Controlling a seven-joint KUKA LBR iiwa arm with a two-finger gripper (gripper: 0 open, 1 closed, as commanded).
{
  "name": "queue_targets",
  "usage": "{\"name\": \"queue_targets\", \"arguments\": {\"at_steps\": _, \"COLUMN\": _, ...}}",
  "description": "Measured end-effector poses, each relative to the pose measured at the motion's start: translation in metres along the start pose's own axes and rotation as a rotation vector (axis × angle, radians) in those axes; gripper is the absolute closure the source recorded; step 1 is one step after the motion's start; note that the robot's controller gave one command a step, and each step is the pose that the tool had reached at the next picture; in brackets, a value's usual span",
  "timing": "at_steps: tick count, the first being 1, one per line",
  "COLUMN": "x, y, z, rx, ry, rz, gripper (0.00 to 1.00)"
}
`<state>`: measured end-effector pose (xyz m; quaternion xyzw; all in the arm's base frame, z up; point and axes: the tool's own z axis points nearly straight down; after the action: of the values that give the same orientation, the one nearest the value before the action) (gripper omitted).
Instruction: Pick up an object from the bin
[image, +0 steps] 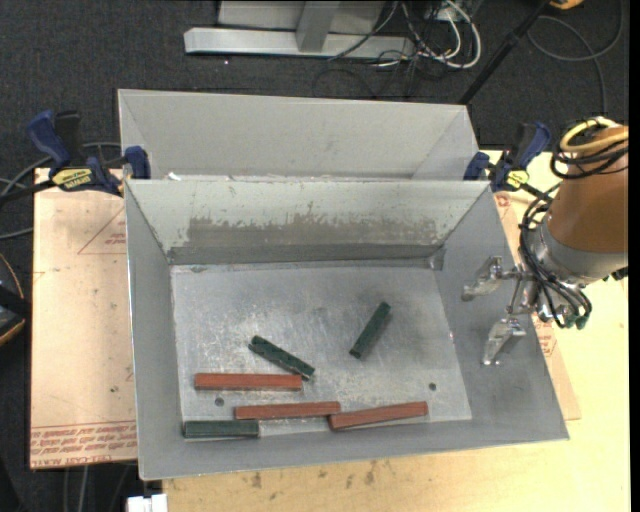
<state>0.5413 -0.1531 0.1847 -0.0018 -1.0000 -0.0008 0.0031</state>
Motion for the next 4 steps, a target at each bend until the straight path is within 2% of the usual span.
{"name": "queue_targets", "arguments": {"at_steps": 1, "x": -0.002, "y": 0.001, "z": -0.005, "rx": 0.001, "ry": -0.008, "rz": -0.003, "gripper": 0.0}}
{"name": "queue_targets", "arguments": {"at_steps": 2, "x": -0.041, "y": 0.037, "z": 0.04, "rx": 0.004, "ry": -0.018, "rz": 0.03, "gripper": 0.0}}
{"name": "queue_targets", "arguments": {"at_steps": 3, "x": -0.043, "y": 0.084, "z": 0.063, "rx": -0.001, "ry": 0.0, "rz": -0.079, "gripper": 0.0}}
{"name": "queue_targets", "arguments": {"at_steps": 4, "x": -0.061, "y": 0.091, "z": 0.106, "rx": 0.002, "ry": -0.025, "rz": -0.049, "gripper": 1.0}}
